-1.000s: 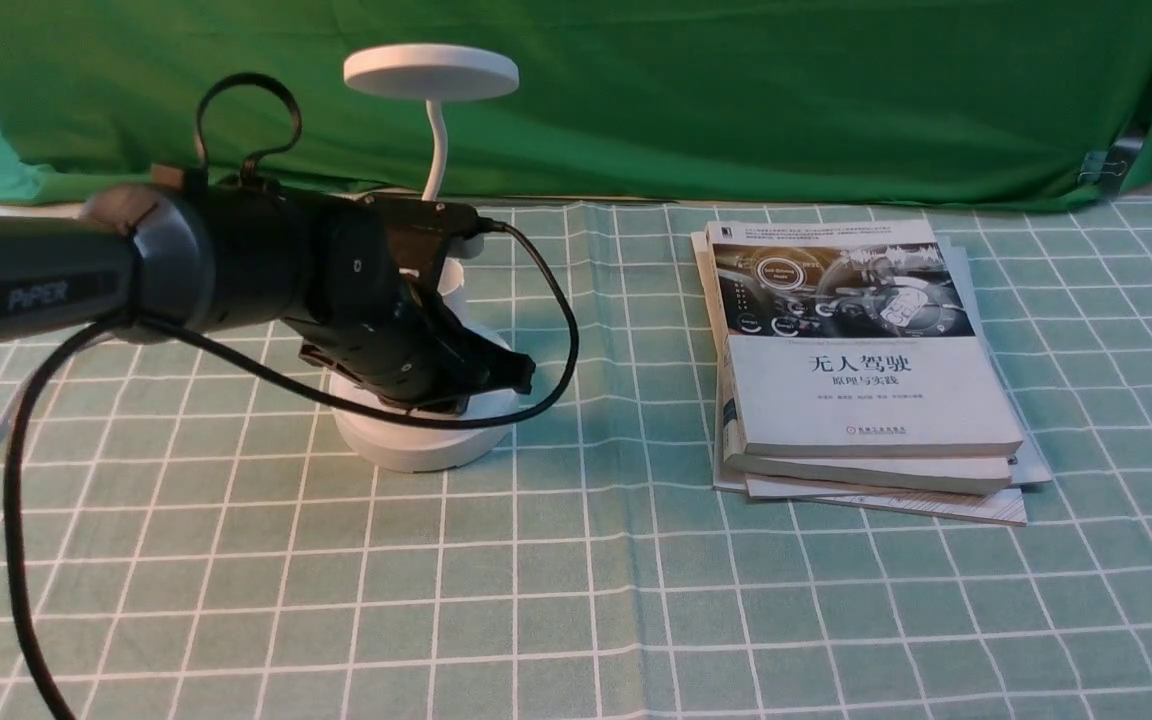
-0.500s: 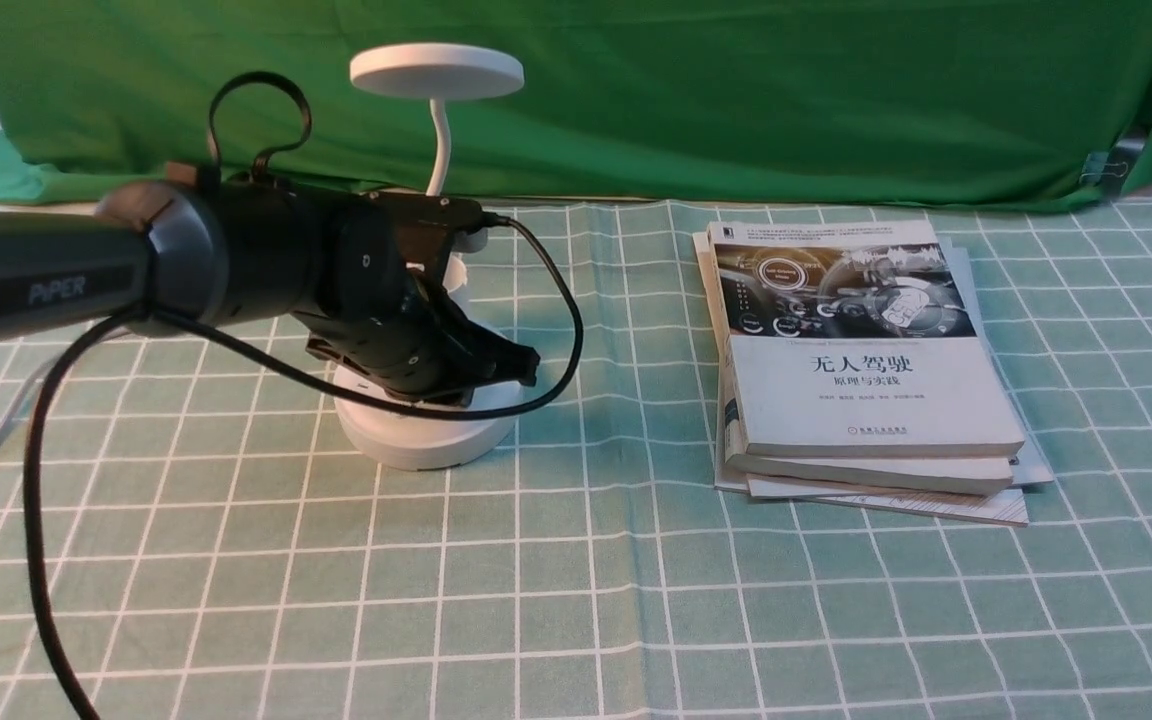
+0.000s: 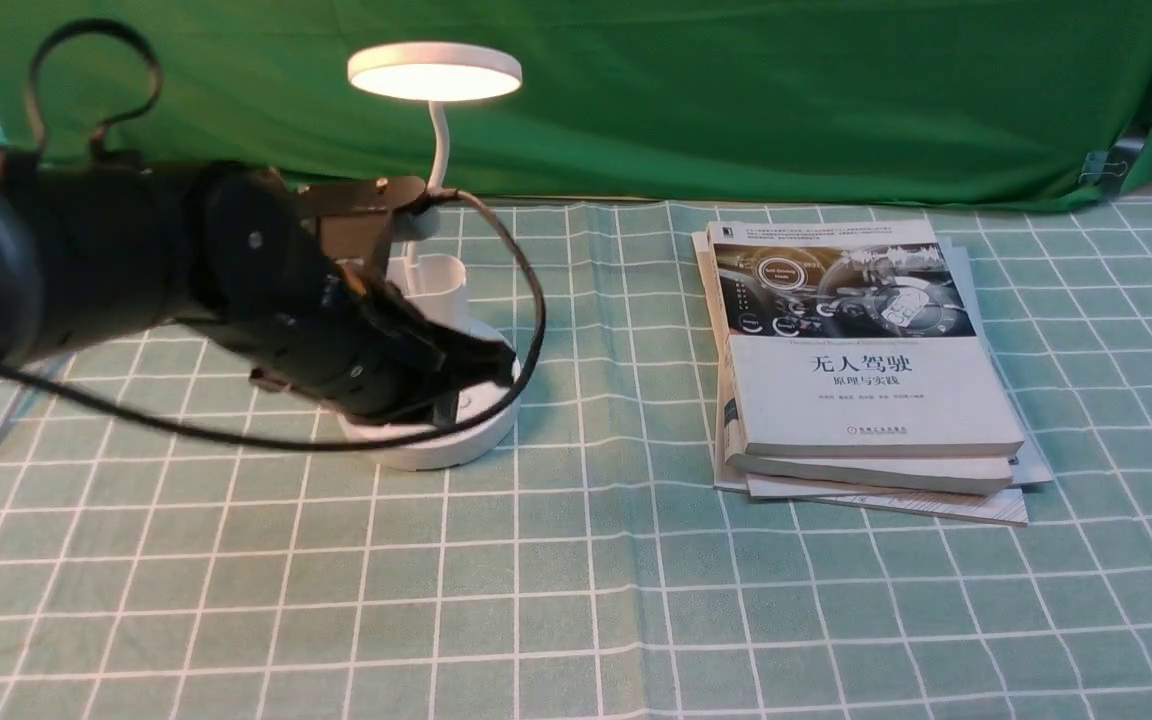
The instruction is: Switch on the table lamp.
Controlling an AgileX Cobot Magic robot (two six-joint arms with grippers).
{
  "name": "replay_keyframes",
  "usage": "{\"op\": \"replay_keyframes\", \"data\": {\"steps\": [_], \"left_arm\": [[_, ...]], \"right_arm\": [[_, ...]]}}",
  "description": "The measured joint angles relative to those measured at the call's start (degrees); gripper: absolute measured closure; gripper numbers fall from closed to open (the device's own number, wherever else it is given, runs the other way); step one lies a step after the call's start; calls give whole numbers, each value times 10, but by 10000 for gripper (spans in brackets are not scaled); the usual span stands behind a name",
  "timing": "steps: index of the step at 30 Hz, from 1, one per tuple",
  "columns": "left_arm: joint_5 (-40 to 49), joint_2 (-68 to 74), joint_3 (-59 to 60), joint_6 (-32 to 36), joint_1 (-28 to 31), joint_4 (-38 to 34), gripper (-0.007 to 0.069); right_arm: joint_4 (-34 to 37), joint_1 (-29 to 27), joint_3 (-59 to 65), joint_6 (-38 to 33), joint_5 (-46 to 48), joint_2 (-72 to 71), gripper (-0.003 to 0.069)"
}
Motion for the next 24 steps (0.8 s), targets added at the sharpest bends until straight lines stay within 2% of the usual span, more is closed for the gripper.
{"op": "replay_keyframes", "data": {"steps": [6,14,24], "left_arm": [[-56,-246,136,34,-31,-51,622],[-111,-501,203,39,-39,-46,622],[-107,-634,212,41,-40,-30,622]], "right_arm": [[0,0,0,0,0,0,421],[0,0,0,0,0,0,421],[0,0,0,0,0,0,421]]}}
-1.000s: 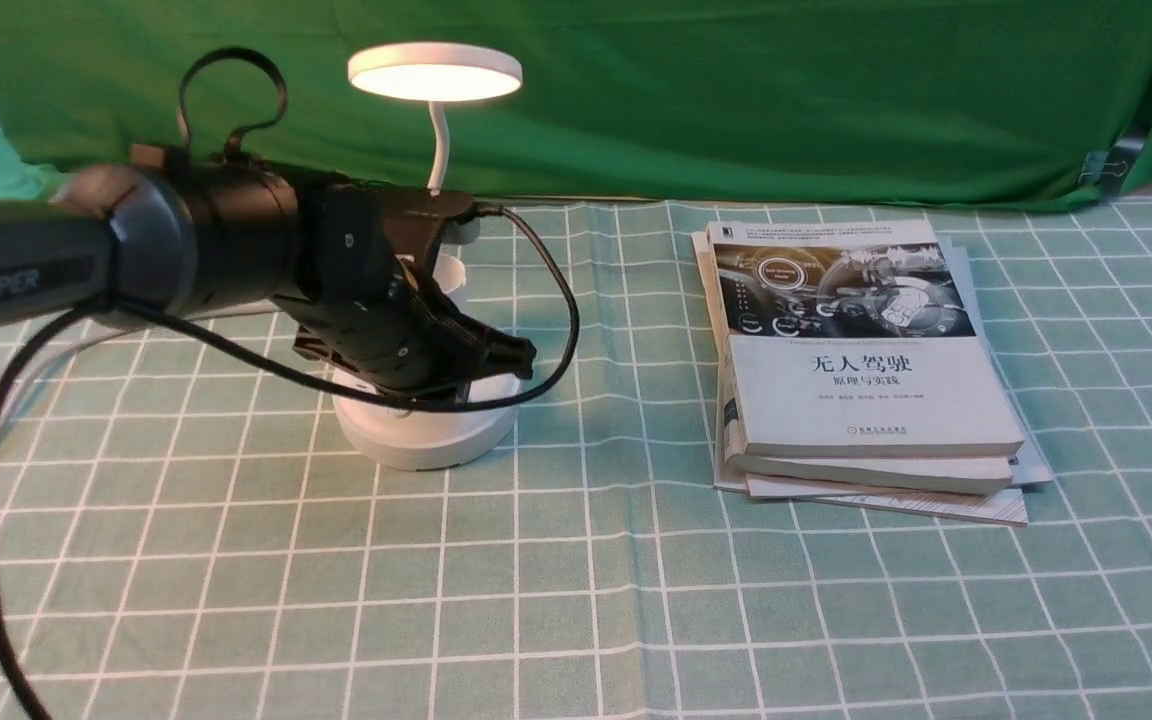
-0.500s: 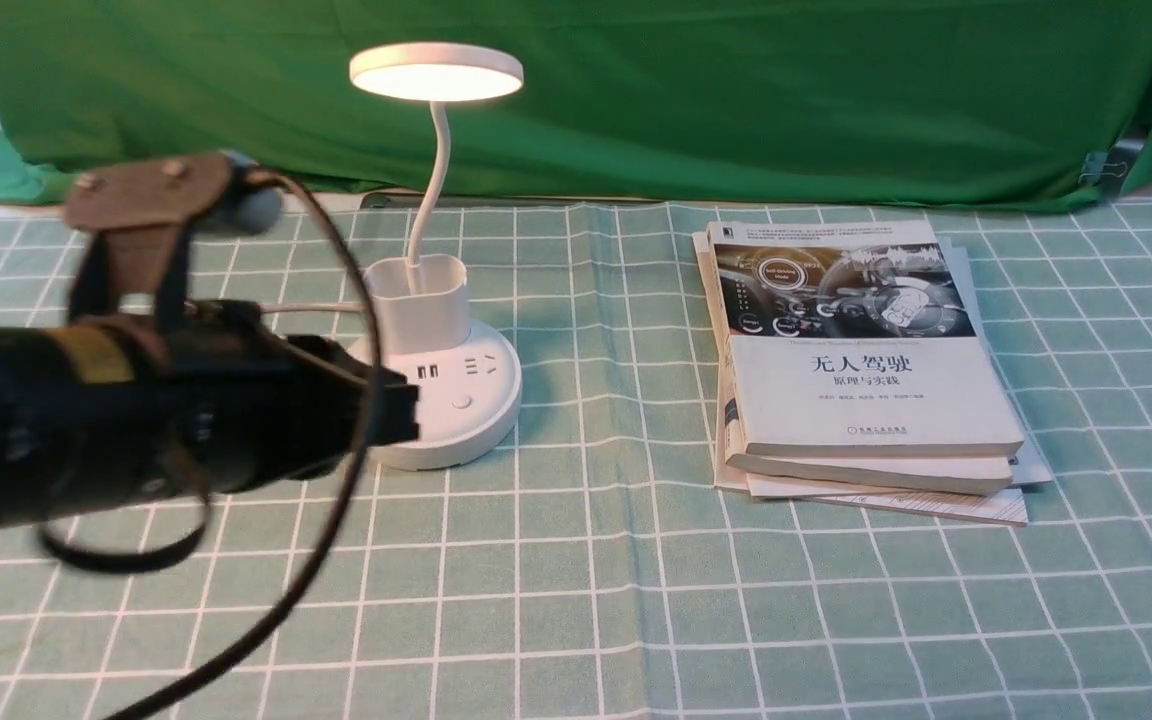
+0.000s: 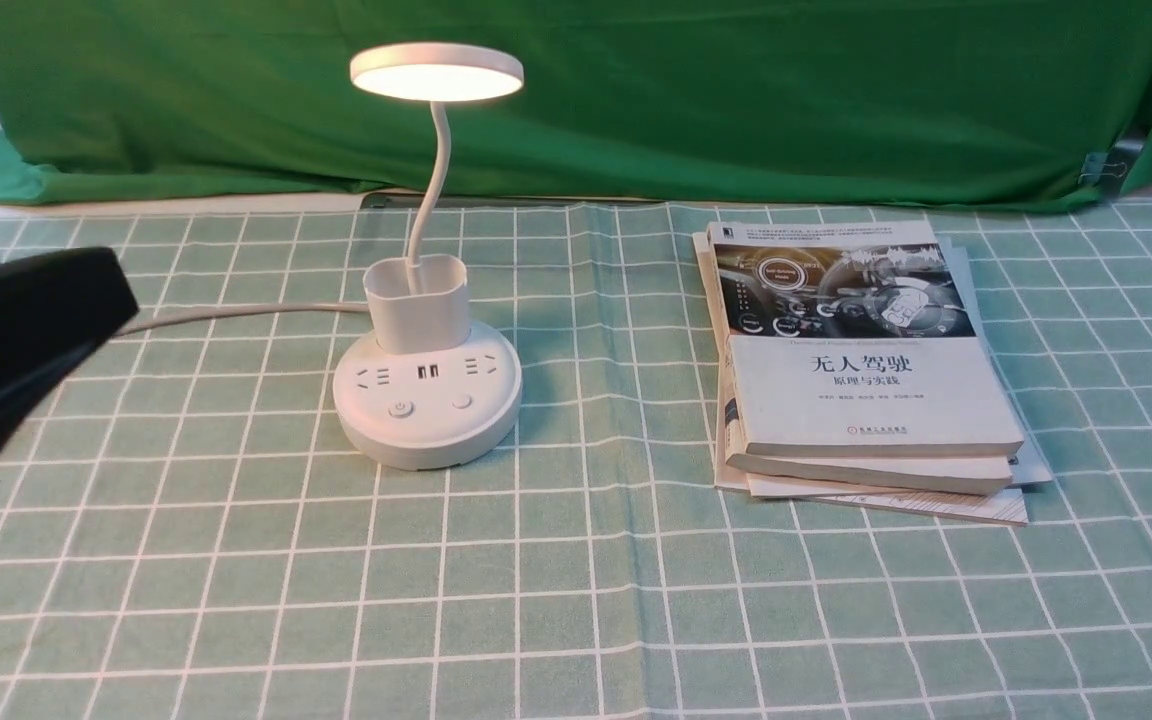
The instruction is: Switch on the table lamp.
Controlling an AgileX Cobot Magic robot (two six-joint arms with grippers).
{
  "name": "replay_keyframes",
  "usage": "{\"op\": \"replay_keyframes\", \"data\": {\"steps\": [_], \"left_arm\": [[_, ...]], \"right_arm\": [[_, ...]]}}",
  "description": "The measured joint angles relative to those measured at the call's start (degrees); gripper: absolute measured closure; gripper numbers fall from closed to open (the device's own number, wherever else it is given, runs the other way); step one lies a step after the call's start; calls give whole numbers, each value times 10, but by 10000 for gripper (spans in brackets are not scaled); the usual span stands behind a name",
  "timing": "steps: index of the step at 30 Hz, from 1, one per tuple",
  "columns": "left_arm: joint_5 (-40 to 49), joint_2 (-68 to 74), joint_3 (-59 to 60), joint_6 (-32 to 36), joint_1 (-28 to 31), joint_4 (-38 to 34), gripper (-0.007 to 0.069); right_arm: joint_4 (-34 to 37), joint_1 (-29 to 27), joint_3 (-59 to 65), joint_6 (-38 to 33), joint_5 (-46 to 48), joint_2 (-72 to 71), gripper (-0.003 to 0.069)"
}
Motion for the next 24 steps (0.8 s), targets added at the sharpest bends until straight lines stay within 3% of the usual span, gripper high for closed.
{"op": "replay_keyframes", "data": {"steps": [8,11,18,21,22,24], "left_arm": [[-47,-50,37,12,3,66,622],[-132,-99,104,15,33,89,622],[-383,-218,290,15,189,160,622],[-400,-275,364,15,260,164,622],[-400,-275,364,15,260,164,622],[-350,-290,388,15,297,164,622]], "right_arm": [[0,0,0,0,1,0,418],[0,0,0,0,1,0,418],[0,0,0,0,1,0,418],[0,0,0,0,1,0,418],[0,0,0,0,1,0,418],[0,0,0,0,1,0,418]]}}
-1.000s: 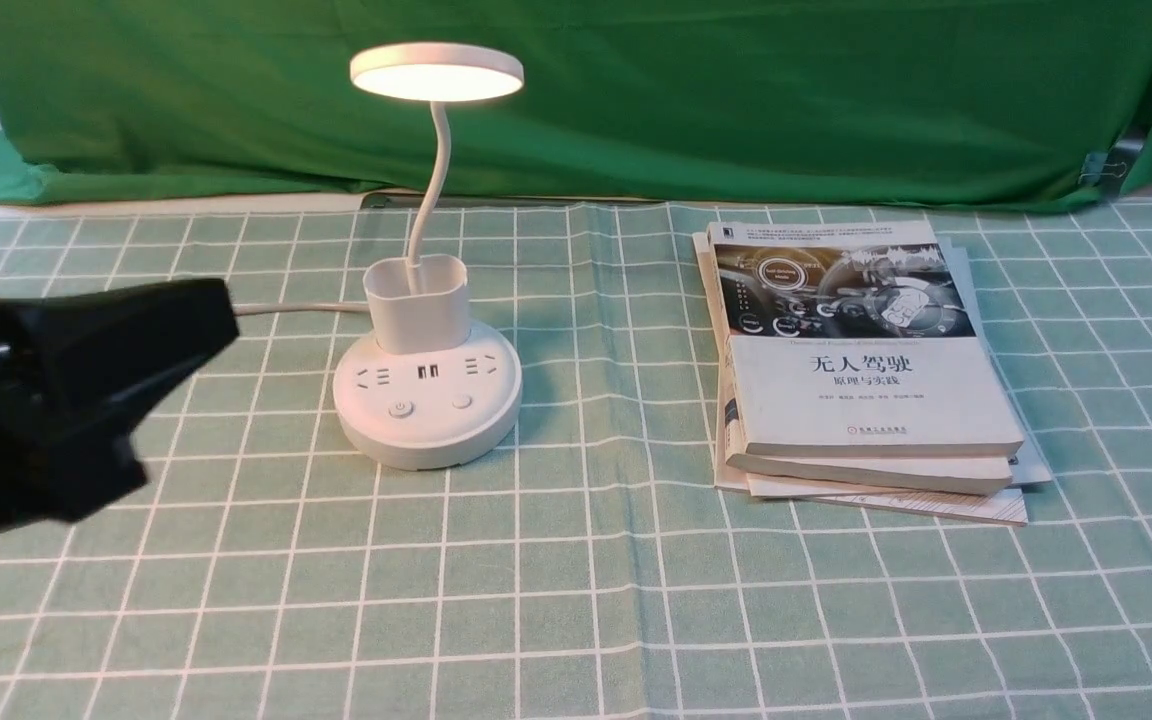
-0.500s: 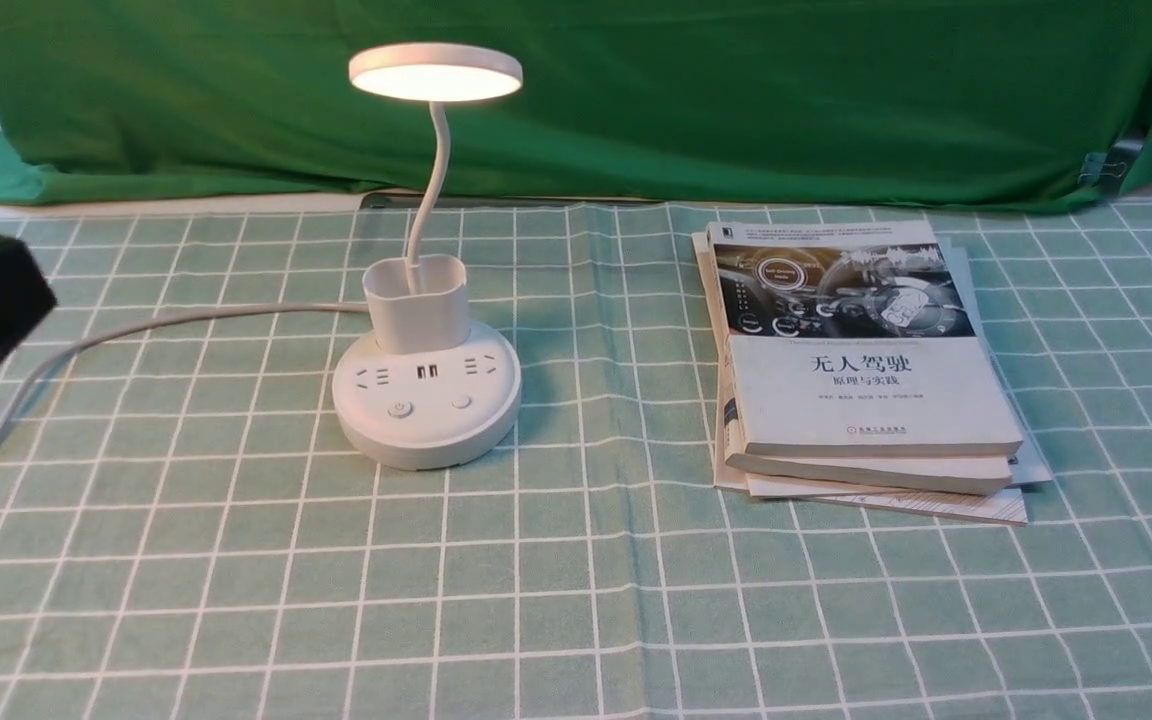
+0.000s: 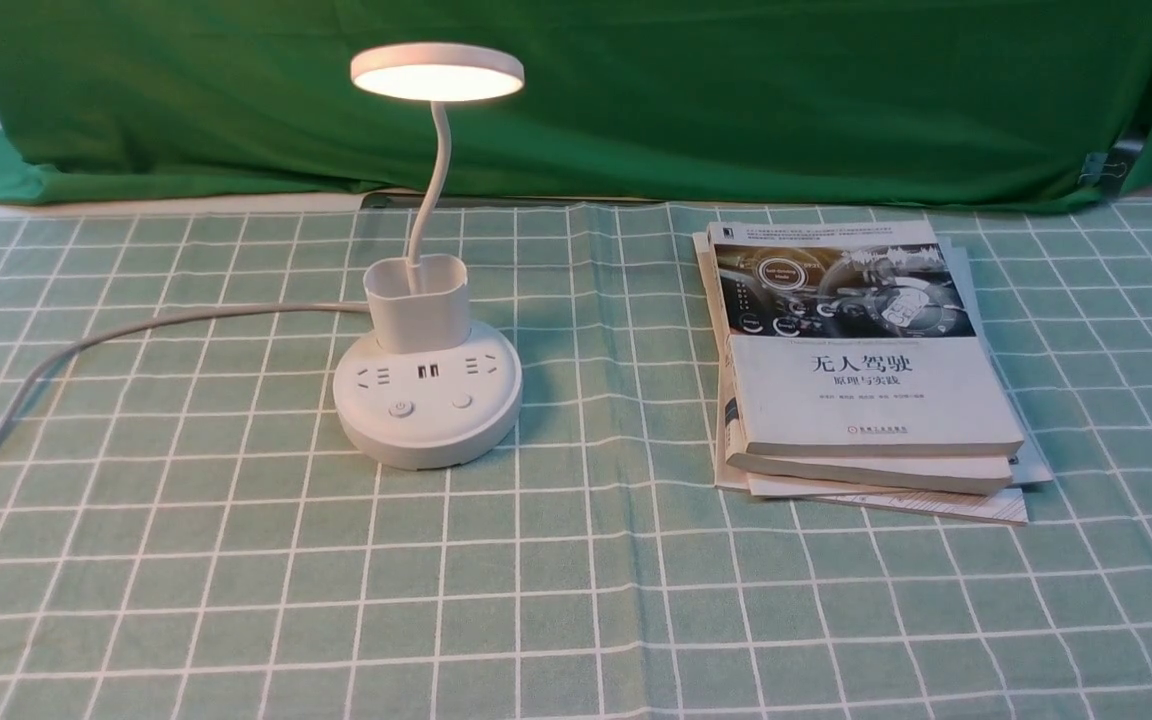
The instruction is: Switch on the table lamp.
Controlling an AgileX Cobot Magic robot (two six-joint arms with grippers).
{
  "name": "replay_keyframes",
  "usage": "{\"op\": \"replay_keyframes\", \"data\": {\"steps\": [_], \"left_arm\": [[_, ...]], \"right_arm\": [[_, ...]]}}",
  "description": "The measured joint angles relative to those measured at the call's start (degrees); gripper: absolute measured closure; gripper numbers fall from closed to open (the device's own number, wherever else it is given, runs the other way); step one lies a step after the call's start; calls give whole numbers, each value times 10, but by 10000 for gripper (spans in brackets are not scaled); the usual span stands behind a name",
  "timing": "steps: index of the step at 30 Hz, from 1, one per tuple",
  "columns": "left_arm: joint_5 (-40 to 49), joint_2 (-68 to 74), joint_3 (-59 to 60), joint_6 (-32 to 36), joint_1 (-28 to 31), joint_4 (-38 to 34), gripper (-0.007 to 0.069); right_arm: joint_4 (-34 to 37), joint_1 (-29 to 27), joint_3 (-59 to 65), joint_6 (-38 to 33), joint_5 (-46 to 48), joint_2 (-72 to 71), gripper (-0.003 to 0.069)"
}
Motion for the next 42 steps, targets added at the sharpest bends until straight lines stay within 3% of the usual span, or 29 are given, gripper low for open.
{"op": "replay_keyframes", "data": {"steps": [4,5,7,12,23,42], "left_arm": [[168,-2,4,0,18,0,622],[249,-2,5,0,19,0,622],[293,-2,7,0,19,-3,622],[295,-3,8,0,13,-15,608],[293,-4,8,0,-64,-16,579],[293,-4,8,0,-69,-13,563]], "right_arm": [[0,0,0,0,-1,0,418],[0,0,0,0,0,0,418],[0,0,0,0,0,0,418],[0,0,0,0,0,0,418],[0,0,0,0,0,0,418],[0,0,0,0,-1,0,418]]}}
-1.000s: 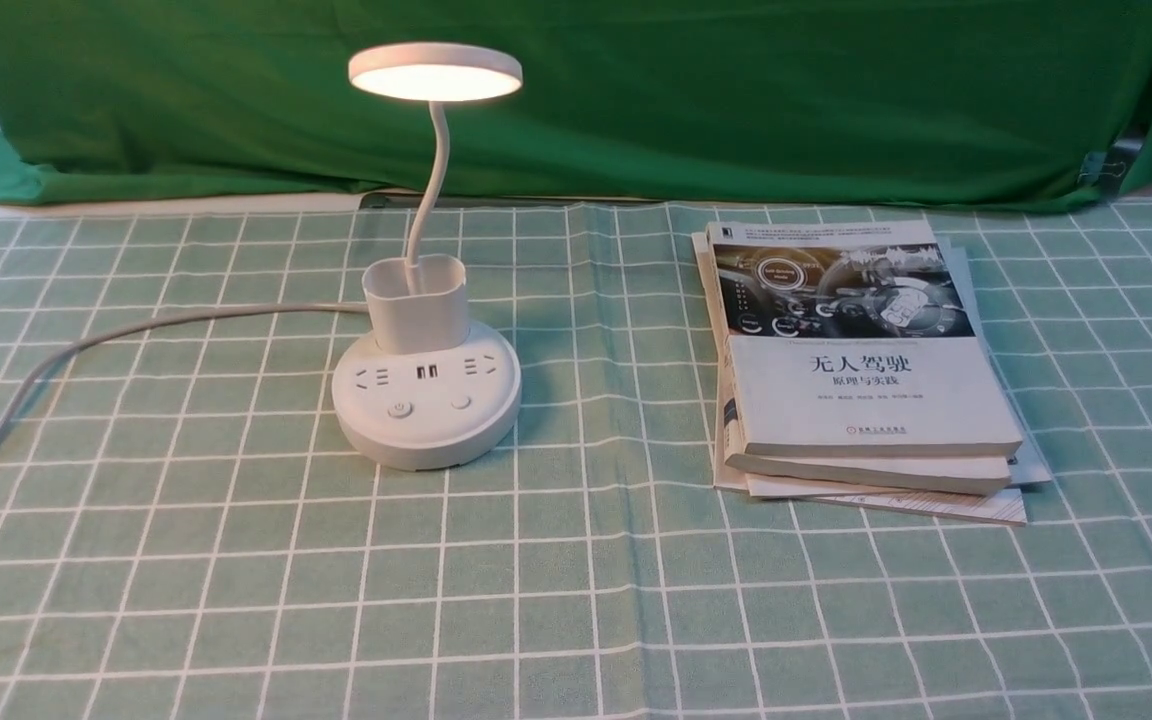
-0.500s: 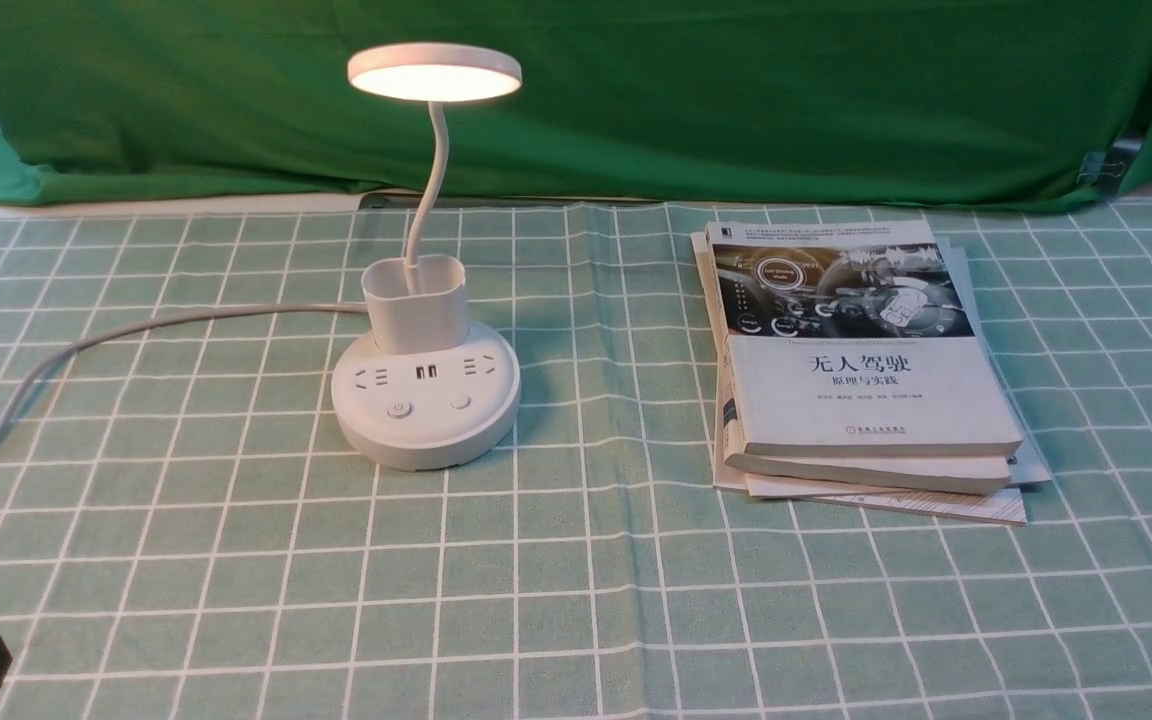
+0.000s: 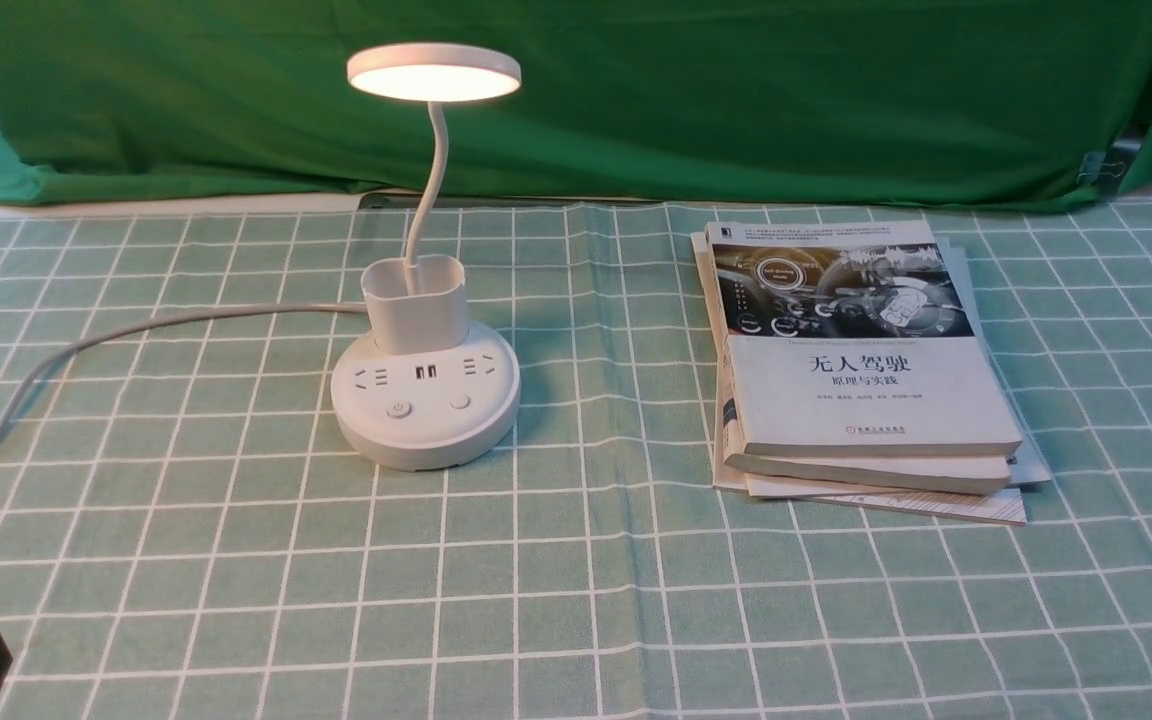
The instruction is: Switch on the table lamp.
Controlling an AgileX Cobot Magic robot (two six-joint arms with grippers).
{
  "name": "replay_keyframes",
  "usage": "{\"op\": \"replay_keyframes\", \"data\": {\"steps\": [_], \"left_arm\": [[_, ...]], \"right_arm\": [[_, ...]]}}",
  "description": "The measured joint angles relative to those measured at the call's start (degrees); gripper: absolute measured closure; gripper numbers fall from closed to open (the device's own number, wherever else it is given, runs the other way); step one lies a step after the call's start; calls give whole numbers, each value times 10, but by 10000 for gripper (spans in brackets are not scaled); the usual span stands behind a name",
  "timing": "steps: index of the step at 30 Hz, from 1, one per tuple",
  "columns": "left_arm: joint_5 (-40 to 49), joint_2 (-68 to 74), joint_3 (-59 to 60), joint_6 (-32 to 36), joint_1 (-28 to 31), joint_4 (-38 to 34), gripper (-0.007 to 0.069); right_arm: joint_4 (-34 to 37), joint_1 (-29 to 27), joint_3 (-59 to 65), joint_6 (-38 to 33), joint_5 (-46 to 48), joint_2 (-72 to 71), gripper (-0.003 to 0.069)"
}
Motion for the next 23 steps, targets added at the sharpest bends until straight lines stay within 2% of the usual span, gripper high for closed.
{"op": "replay_keyframes", "data": {"steps": [23], "left_arm": [[0,0,0,0,0,0,540]], "right_arm": [[0,0,0,0,1,0,418]]}}
